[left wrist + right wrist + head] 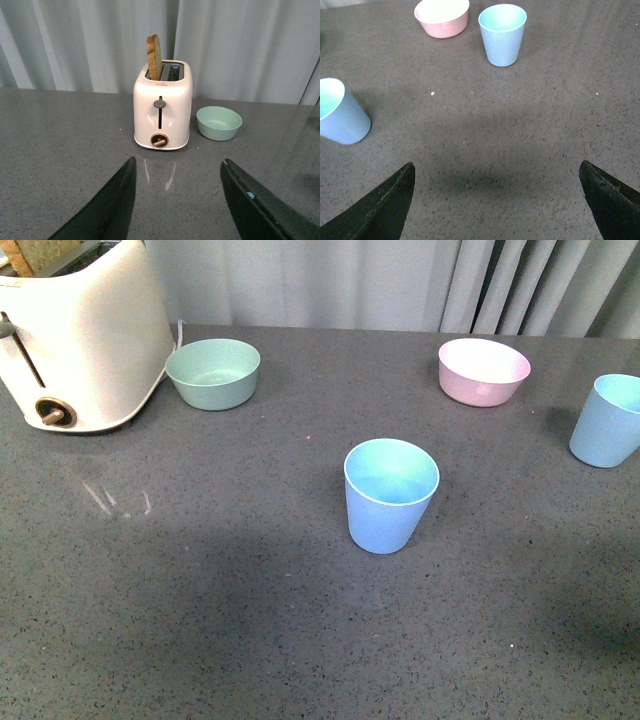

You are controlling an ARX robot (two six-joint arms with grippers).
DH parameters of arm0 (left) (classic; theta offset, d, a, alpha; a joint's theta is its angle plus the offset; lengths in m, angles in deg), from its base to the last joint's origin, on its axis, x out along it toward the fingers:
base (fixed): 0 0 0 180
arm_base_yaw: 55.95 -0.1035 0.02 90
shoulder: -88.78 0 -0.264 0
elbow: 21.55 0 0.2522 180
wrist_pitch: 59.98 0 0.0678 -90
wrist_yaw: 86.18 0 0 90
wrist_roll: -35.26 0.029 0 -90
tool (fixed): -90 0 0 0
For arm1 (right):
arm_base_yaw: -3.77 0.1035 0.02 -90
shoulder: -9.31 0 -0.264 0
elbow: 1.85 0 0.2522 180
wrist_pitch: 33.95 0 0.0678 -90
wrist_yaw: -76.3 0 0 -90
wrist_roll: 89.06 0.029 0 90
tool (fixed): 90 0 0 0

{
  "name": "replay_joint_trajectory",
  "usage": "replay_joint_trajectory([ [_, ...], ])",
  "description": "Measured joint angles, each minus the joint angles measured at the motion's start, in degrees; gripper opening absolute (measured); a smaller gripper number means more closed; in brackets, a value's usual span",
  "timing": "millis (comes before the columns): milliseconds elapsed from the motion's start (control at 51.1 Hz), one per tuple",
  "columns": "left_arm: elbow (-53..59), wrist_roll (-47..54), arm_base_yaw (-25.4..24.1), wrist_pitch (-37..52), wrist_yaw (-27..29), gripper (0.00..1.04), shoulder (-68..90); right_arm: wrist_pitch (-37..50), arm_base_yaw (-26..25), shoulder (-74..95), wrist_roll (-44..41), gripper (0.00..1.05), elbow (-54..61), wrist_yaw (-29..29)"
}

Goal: Stack blue cups with both arms

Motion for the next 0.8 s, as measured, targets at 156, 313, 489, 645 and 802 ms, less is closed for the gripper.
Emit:
replay_joint_trajectory([
  [156,0.0,0.0,0.0,0.0,0.0,0.86,0.0,19.4,-6.5,23.9,-6.8,0.96,-7.6,4.1],
  [313,0.0,0.1,0.0,0.0,0.0,0.96,0.0,26.5,-6.4,45.9,-13.7,0.96,-17.7,7.0],
  [489,0.0,0.1,0.0,0.0,0.0,0.96,0.0,25.1,-2.6,69.6,-19.2,0.96,-33.4,3.7],
  [645,0.0,0.1,0.0,0.0,0.0,0.96,0.0,21.7,1.0,78.3,-20.5,0.96,-43.0,1.6],
  [802,0.0,0.1,0.0,0.0,0.0,0.96,0.0,18.2,2.7,83.6,-21.1,0.96,-50.4,0.3],
])
